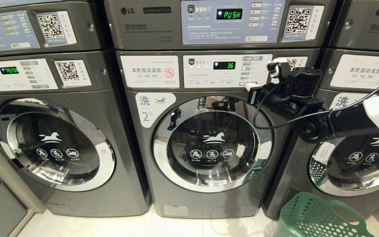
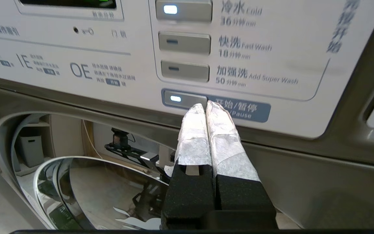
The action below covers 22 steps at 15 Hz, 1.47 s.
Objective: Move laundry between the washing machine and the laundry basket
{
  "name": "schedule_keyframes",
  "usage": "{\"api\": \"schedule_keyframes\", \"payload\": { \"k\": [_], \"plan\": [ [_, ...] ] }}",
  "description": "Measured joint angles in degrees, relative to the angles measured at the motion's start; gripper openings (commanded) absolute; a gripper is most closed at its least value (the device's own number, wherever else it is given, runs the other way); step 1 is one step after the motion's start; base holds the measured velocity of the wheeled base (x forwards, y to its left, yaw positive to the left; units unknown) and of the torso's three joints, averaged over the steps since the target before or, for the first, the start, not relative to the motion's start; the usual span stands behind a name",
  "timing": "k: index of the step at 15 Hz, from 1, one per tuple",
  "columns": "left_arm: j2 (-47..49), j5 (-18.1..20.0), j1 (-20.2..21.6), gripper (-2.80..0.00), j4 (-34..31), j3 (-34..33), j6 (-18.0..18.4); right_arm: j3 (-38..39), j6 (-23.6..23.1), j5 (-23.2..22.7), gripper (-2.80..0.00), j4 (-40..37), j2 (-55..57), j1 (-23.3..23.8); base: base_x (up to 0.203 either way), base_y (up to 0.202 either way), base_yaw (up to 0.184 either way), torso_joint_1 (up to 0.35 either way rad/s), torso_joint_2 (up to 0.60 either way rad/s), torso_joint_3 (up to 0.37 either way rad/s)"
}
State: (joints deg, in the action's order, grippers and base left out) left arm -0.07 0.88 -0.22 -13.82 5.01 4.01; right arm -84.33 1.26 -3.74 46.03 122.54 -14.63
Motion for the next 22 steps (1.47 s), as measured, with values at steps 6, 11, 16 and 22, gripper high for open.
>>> {"api": "schedule_keyframes", "payload": {
  "k": [6,11,16,22],
  "plan": [
    [0.0,0.0,0.0,-2.80,0.0,0.0,0.0,-1.4,0.1,-0.2,-2.80,-0.1,1.5,-0.2,0.000,0.000,0.000,0.000,0.00,0.000],
    [0.0,0.0,0.0,-2.80,0.0,0.0,0.0,-5.5,0.3,-0.5,-2.80,0.4,3.8,-1.0,0.000,0.000,0.000,0.000,0.00,0.000],
    [0.0,0.0,0.0,-2.80,0.0,0.0,0.0,-4.7,0.4,0.1,-2.80,0.5,3.9,-0.9,0.000,0.000,0.000,0.000,0.00,0.000],
    [0.0,0.0,0.0,-2.80,0.0,0.0,0.0,3.2,0.1,0.6,-2.80,0.0,-0.9,-0.4,0.000,0.000,0.000,0.000,0.00,0.000]
  ]
}}
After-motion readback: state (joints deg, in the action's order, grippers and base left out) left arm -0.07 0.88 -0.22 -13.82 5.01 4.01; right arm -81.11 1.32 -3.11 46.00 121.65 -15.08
